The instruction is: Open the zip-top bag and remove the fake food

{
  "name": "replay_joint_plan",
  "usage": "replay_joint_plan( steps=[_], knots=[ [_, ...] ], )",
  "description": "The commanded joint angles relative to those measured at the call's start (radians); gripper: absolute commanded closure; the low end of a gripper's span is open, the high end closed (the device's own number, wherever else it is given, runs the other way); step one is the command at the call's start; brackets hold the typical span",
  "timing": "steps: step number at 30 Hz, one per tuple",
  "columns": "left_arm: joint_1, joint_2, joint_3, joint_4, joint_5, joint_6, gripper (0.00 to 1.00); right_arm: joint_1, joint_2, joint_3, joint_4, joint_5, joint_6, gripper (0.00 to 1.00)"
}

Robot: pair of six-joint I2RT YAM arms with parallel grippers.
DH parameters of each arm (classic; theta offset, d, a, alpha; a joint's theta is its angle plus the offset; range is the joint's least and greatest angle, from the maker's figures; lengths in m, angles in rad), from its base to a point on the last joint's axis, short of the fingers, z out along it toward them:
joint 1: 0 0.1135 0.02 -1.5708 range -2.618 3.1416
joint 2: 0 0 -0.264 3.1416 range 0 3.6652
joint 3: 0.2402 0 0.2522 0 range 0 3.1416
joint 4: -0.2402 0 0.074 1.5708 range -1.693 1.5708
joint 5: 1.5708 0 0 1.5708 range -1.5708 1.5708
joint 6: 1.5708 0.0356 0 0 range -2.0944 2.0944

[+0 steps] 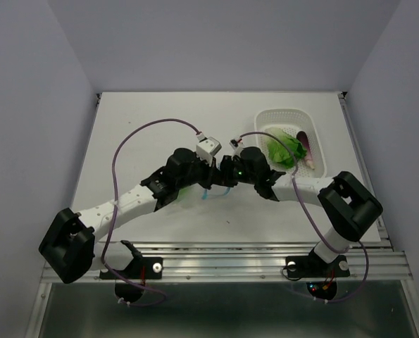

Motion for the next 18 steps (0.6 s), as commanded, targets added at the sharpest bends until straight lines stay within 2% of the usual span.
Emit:
replay_joint_plan(
  steps=[1,3,7,8,18],
  knots=[
    [-0.047,-0.035,0.008,0.099,-0.017,-0.084,1.00,0.026,0.042,0.012,0.129,0.004,0.067,0.82],
    [-0.064,-0.044,0.011,0.102,-0.068,-0.107,1.00,0.049,0.076,0.000,0.179,0.028,0.151,0.82],
    [-0.081,-0.053,0.014,0.107,-0.082,-0.132,1.00,0.060,0.128,-0.088,0.482,0.079,0.297,0.82],
    [-0.085,-0.055,0.015,0.104,-0.079,-0.129,1.00,0.060,0.138,-0.085,0.512,0.070,0.310,0.81],
    [-0.102,-0.116,-0.014,0.099,-0.043,-0.127,1.00,0.072,0.161,-0.093,0.578,0.045,0.362,0.79]
  ],
)
